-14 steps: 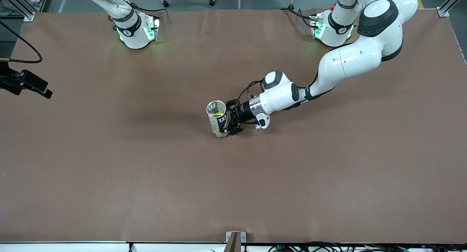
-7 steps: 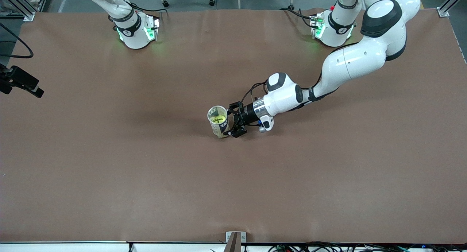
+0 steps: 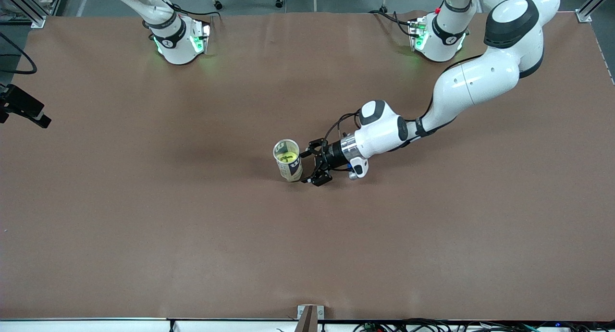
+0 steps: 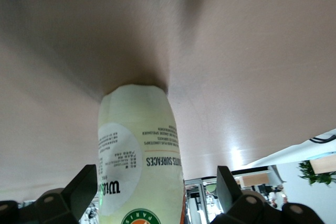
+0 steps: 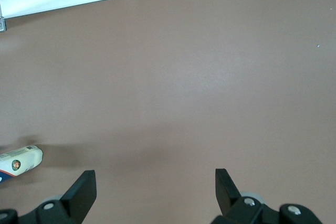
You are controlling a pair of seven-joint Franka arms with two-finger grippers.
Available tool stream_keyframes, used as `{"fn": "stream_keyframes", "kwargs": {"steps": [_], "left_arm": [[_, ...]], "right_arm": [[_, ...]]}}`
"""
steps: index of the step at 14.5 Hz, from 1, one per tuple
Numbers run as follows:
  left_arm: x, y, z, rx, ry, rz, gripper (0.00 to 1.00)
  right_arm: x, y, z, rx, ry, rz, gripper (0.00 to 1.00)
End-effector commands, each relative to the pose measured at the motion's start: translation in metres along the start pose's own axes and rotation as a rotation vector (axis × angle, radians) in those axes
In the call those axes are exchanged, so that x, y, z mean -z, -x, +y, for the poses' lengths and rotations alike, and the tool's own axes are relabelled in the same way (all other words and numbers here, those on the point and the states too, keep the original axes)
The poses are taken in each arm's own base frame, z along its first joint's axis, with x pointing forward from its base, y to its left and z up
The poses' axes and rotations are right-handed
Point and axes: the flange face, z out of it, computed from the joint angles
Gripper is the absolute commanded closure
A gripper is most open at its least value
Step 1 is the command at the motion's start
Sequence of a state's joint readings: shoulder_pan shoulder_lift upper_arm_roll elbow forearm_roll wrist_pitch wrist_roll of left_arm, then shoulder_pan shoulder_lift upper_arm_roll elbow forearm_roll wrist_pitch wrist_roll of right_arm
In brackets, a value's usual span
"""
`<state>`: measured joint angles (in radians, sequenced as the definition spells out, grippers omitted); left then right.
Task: Insert tennis ball vertically with right arm
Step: 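Open the left gripper and pull it away from the can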
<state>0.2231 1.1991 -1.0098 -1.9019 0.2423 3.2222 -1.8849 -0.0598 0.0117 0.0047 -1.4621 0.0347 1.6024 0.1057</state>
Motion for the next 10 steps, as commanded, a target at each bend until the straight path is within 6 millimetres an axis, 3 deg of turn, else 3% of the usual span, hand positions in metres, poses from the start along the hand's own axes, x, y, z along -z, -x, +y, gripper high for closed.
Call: {"fn": "stream_keyframes", "kwargs": {"steps": [1, 6, 10], "left_arm": [[0.025, -0.013, -0.008, -0.079, -0.032, 0.02, 0.0], [0.065, -0.04, 0.021, -0.204, -0.136, 0.133, 0.0], [0.116, -0.066, 0.08, -0.323, -0.266, 0.251, 0.0]], "right_arm": [[0.002, -0.002, 0.002, -0.003, 0.008, 0.006, 0.0], [0.002, -0.003, 0.002, -0.004, 0.008, 0.004, 0.0], [0.002, -0.003, 0.006, -0.015, 0.006, 0.004, 0.0]]}}
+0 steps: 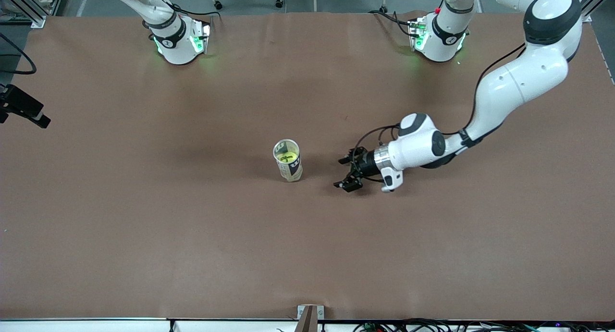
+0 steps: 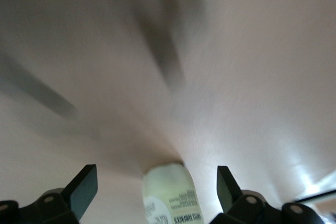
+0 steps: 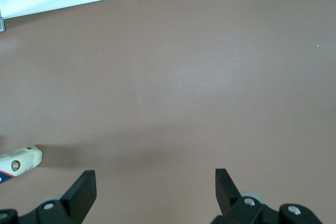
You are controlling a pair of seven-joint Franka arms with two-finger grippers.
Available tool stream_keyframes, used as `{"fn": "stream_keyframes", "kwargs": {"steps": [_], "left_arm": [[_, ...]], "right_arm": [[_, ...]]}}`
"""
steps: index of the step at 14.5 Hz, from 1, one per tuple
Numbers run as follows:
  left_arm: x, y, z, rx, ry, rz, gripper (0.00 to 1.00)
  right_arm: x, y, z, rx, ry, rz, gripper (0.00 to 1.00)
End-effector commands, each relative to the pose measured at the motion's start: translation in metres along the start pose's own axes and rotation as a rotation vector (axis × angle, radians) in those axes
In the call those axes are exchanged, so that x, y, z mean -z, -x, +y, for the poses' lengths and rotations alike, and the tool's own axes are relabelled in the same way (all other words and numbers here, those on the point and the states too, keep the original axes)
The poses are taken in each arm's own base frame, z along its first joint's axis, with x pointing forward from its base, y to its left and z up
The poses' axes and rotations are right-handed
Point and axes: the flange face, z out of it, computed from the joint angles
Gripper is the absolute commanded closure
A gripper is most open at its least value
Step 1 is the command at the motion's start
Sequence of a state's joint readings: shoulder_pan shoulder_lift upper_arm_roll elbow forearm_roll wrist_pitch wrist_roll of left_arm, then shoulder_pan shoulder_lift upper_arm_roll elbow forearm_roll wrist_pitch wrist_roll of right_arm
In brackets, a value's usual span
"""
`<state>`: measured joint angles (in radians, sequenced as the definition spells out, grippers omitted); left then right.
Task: Insert tennis ball vertically with right arm
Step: 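Open the left gripper and pull it away from the can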
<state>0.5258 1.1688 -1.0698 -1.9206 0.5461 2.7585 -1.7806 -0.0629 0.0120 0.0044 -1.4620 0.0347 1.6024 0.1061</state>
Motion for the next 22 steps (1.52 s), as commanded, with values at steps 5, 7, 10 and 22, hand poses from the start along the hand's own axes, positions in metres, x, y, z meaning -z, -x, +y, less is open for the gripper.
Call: {"fn": "stream_keyframes", "kwargs": {"steps": [5, 7, 10, 22], "left_arm": [[0.16, -0.084, 0.054, -0.275, -0.286, 0.179, 0.0], [0.19, -0.095, 0.062, -0.387, -0.345, 0.231, 0.0], [0.24, -0.091, 0.065, -0.541, -0.436, 0.297, 0.0], [0.412, 0.061, 0.105, -0.825, -0.682, 0.474, 0.0]], "right_arm": [[0.002, -0.003, 0.004, -0.011, 0.007, 0.006, 0.0], [0.002, -0.003, 0.005, -0.011, 0.007, 0.005, 0.0], [0.002, -0.003, 0.006, -0.013, 0.009, 0.006, 0.0], [0.003, -0.006, 0.005, -0.011, 0.007, 0.026, 0.0]]}}
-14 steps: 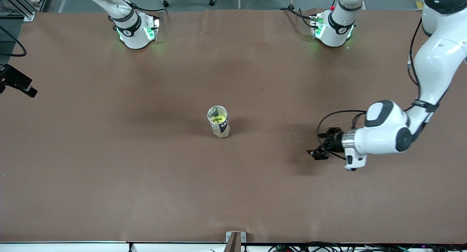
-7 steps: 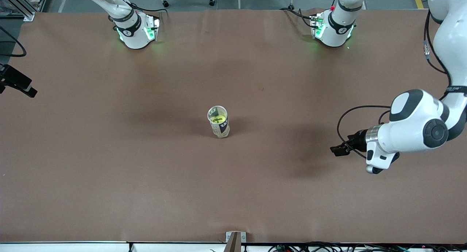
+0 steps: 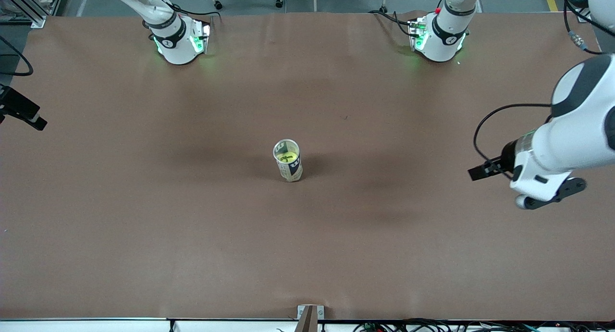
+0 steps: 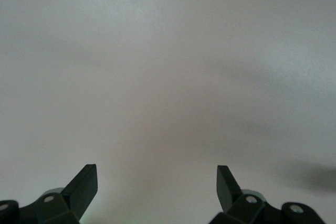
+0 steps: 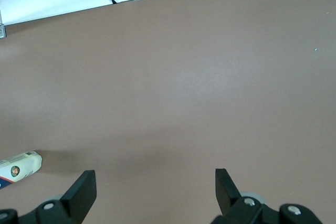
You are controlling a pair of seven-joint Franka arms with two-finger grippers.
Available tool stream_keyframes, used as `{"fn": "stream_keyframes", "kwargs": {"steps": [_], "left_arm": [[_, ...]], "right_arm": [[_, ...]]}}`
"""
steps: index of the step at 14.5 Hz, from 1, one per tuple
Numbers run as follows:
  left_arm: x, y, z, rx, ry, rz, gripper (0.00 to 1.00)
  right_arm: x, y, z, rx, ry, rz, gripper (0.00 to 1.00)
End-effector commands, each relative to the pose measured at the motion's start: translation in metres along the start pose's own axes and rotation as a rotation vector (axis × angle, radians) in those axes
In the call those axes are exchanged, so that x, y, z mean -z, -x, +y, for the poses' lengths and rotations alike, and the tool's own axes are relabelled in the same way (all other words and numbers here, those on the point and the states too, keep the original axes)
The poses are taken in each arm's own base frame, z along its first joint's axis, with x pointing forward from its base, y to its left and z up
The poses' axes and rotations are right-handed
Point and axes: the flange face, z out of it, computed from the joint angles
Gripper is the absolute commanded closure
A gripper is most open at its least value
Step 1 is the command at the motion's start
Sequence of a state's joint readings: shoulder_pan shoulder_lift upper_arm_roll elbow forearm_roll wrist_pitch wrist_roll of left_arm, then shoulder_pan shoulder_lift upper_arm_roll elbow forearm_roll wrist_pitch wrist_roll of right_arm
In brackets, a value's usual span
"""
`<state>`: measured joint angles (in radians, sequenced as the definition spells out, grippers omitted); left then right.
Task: Insert tennis ball vertically with right arm
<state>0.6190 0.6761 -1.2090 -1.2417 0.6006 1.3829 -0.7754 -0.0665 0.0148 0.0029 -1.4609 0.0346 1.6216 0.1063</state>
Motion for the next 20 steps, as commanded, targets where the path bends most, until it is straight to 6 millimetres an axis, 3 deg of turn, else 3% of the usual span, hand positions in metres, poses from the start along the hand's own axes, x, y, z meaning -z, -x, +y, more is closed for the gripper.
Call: {"fn": "stream_keyframes", "kwargs": {"steps": [1, 8, 13, 20], "left_arm": [[0.031, -0.003, -0.013, -0.033, 0.027, 0.01, 0.0], [0.073, -0.002, -0.042, -0.221, 0.044, 0.051, 0.0], [0.115, 0.014, -0.101, -0.332, 0.162, 0.083, 0.0], [0.137, 0.039, -0.113, -0.317, 0.118, 0.102, 0.0]], "right_arm": [[0.002, -0.003, 0.004, -0.007, 0.007, 0.008, 0.0], [-0.003, -0.005, 0.004, -0.009, 0.008, -0.001, 0.0], [-0.002, -0.005, 0.003, -0.008, 0.007, 0.001, 0.0], [-0.007, -0.007, 0.005, -0.013, 0.008, -0.004, 0.0]]}}
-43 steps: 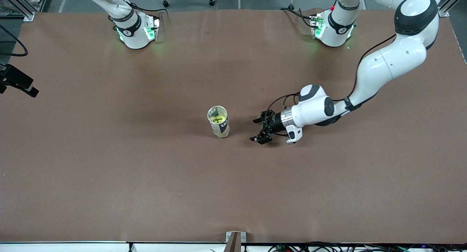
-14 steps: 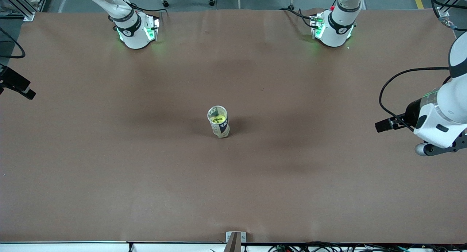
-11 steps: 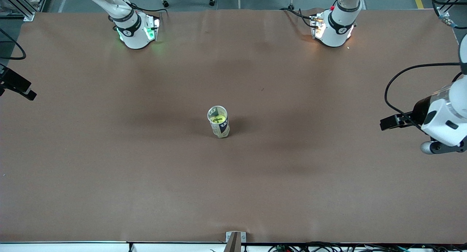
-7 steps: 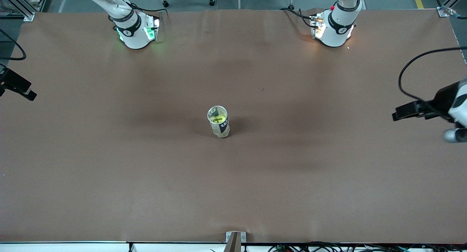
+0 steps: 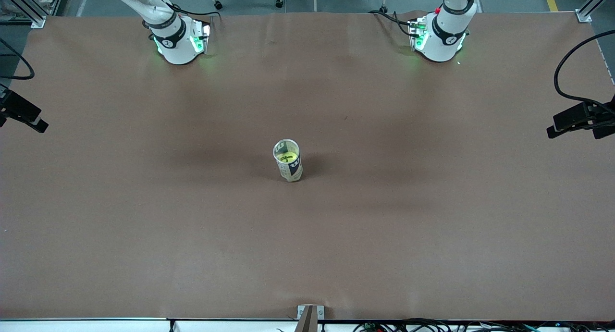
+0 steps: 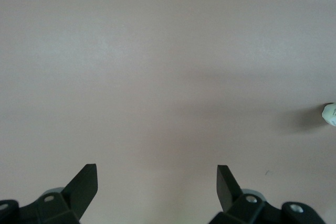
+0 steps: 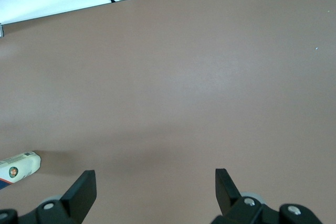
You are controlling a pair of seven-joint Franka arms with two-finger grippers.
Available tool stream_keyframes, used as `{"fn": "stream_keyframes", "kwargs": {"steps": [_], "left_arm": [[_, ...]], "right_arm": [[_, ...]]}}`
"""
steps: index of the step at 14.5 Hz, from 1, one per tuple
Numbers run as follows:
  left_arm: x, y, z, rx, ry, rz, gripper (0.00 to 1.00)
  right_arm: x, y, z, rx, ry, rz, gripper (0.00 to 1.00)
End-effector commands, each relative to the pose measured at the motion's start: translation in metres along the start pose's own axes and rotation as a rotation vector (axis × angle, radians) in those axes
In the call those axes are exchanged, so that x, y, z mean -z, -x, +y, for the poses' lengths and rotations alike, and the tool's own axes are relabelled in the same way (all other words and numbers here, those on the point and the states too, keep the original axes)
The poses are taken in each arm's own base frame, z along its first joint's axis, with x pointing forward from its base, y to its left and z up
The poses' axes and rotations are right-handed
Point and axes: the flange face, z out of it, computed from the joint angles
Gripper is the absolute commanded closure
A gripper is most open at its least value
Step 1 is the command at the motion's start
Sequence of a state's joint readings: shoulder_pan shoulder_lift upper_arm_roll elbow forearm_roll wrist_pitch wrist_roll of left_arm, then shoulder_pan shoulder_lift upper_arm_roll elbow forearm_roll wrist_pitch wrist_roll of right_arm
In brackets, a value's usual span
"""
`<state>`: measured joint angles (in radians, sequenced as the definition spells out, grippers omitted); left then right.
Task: Insert tennis ball vertically with right arm
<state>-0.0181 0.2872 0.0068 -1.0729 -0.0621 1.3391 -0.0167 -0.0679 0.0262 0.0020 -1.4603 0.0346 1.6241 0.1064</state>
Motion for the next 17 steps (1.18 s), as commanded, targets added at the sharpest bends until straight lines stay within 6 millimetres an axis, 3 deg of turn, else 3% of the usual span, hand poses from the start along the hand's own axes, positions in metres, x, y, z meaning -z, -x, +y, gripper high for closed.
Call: {"fn": "stream_keyframes", "kwargs": {"steps": [1, 6, 11, 13, 17], "left_arm": [[0.015, 0.019, -0.005, -0.001, 0.0, 0.005, 0.0], [0.038, 0.044, -0.006, 0.018, 0.002, 0.026, 0.0], [0.041, 0.055, 0.009, 0.043, -0.022, 0.01, 0.0], [0.044, 0.066, 0.023, 0.021, -0.053, 0.01, 0.0], [0.041, 0.095, 0.023, 0.015, -0.046, 0.027, 0.0]], "right_arm": [[0.0, -0.004, 0.004, -0.01, 0.007, 0.005, 0.0], [0.001, -0.004, 0.004, -0.01, 0.008, 0.008, 0.0], [0.0, -0.004, 0.004, -0.01, 0.008, 0.006, 0.0], [0.0, -0.004, 0.004, -0.01, 0.008, 0.008, 0.0], [0.0, -0.004, 0.004, -0.01, 0.008, 0.008, 0.0]]}}
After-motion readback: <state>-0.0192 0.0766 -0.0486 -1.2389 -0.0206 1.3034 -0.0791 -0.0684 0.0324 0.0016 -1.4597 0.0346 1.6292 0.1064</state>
